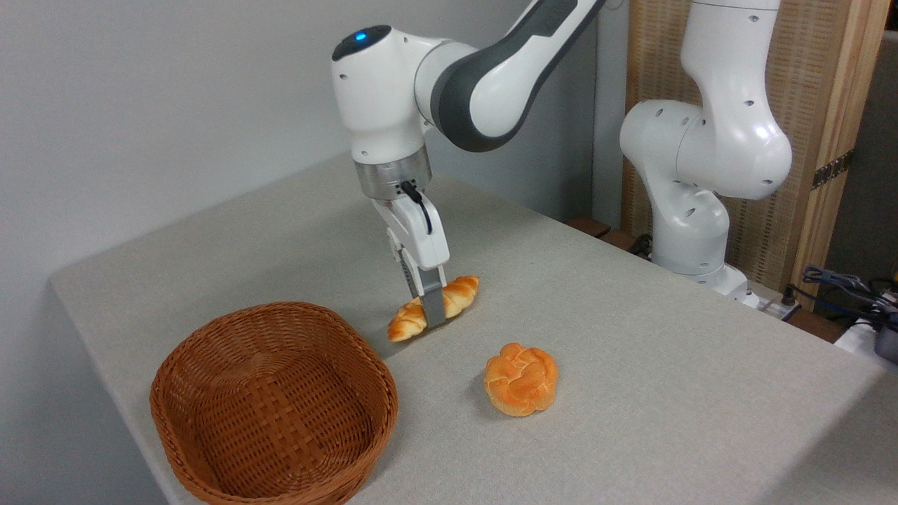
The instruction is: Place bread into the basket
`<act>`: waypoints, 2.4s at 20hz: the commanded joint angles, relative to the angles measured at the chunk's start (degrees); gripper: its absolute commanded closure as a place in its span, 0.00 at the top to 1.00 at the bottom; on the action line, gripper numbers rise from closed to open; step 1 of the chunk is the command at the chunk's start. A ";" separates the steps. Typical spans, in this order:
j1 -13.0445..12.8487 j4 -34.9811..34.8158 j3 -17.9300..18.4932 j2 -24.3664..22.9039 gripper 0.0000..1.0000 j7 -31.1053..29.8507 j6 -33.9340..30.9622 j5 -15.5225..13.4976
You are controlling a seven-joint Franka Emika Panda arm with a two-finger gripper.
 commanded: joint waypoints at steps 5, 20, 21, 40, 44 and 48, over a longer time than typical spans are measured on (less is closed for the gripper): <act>0.46 32.13 0.99 15.23 0.25 -3.53 -16.22 -1.04; 3.27 42.44 1.26 29.22 1.00 -3.09 -0.58 -1.40; 3.27 42.36 1.26 29.22 1.00 -3.01 -0.58 -1.40; 3.45 41.92 0.21 18.96 1.00 -3.62 -16.29 -1.40; 6.52 40.87 0.81 11.83 1.00 -3.36 -23.86 -1.49; 4.86 37.17 6.78 6.47 1.00 -3.45 -24.83 -1.49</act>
